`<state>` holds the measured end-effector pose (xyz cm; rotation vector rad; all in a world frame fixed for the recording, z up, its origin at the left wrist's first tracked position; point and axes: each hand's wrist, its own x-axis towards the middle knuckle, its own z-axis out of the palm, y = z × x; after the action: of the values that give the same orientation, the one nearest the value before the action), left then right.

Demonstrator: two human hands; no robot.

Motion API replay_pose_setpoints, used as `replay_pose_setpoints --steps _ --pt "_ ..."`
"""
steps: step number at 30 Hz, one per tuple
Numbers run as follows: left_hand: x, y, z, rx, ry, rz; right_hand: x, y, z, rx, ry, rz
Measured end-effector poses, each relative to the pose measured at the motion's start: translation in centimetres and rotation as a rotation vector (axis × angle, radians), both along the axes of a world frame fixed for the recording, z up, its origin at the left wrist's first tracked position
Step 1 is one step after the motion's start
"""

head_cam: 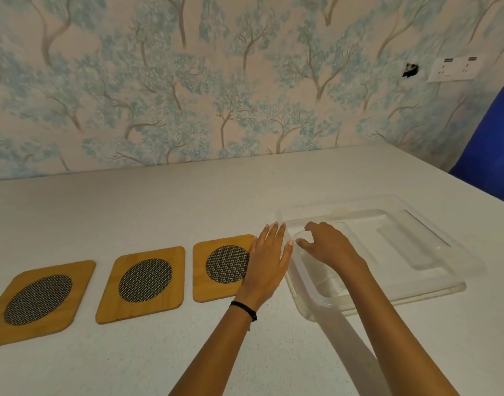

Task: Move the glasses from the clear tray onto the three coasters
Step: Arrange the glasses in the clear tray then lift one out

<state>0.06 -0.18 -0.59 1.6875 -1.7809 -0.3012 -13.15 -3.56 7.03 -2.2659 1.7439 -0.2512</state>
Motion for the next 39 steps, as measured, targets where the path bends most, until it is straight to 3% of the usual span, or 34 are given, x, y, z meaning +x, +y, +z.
replay_pose_setpoints --steps 14,25,39 --pt "0.0 -0.1 -0.2 0.001 0.010 -0.001 -0.7 0.6 0.1 0.114 0.078 -0.014" --pt "-0.4 0.1 0.0 -0.027 0.050 0.008 -0.7 -0.7 -0.2 0.228 -0.156 -0.120" --pt "-0.5 0.1 -0.1 -0.007 0.051 0.018 -2.2 -0.9 0.8 0.152 -0.330 -0.102"
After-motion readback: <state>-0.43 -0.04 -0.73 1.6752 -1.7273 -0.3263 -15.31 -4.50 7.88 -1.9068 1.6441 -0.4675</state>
